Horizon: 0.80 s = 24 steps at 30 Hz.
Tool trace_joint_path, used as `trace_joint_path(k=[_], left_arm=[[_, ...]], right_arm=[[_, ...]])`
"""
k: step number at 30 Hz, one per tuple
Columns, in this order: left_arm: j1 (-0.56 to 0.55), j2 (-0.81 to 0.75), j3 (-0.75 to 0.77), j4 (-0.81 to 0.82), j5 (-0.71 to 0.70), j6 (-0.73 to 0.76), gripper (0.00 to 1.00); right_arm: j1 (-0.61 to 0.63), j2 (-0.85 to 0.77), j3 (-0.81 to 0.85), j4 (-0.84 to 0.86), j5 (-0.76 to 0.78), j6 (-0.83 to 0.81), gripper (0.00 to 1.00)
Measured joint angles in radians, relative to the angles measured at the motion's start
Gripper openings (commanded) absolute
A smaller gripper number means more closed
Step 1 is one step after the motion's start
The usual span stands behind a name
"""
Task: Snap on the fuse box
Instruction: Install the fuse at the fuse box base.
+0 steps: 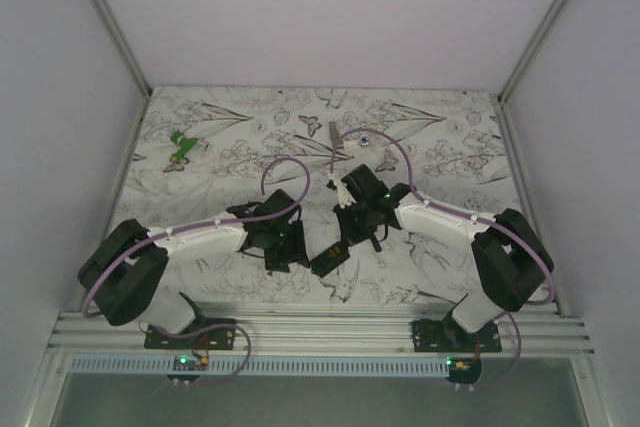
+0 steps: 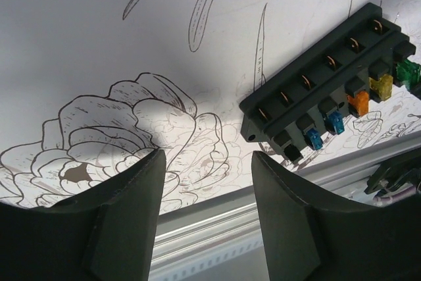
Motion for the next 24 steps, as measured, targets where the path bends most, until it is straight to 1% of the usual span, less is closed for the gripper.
trace_joint_path(k=[12,17,19,24], left_arm=[[-0.001,0.000,0.004,-0.011,-0.003,-0.001,0.58],[-0.015,0.015,0.054,-0.009,-0.002,0.003,0.57],[-0.020,0.030,0.077,0.002,-0.002,0.004,0.55],[-0.025,0.069,0.098,0.024,0.006,0.009,0.44]], right_arm=[[-0.002,-0.005,-0.014,0.018,-0.012,0.001,0.00],[-0.004,-0.005,-0.014,0.021,-0.018,0.000,0.00],[-0.005,-0.005,-0.014,0.021,-0.020,0.000,0.00],[-0.006,-0.005,-0.014,0.021,-0.022,0.000,0.00]])
